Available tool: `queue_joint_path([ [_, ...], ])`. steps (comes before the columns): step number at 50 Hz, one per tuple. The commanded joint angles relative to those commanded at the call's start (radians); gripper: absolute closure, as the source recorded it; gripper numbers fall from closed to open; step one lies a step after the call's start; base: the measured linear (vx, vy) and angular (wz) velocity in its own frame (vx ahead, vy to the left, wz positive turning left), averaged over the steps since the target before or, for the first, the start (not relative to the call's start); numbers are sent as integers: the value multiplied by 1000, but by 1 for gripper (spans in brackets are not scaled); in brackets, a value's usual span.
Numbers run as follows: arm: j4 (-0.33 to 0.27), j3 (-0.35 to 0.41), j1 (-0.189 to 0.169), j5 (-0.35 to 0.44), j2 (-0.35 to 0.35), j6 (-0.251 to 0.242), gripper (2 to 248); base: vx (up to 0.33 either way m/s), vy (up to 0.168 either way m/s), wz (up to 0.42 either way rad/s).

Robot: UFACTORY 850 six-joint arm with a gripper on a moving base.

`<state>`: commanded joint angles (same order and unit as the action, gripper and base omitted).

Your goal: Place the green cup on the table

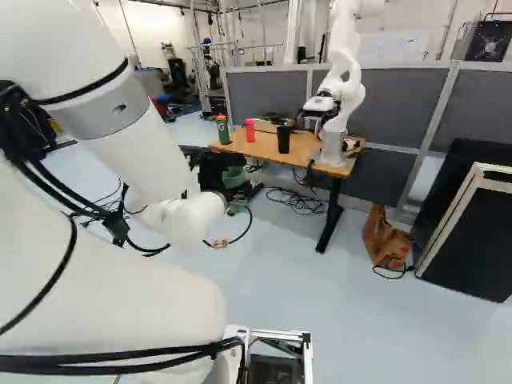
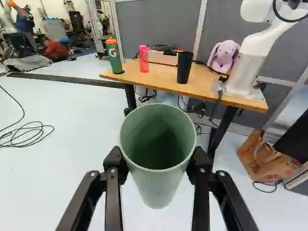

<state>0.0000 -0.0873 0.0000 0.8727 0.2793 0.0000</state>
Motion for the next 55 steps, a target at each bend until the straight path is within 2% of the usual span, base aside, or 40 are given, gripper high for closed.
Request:
queue_joint_path([
  [42, 0, 0, 0, 0, 0, 0, 122, 0, 0, 0],
  [55, 0, 0, 0, 0, 0, 0, 122, 70, 38, -15],
])
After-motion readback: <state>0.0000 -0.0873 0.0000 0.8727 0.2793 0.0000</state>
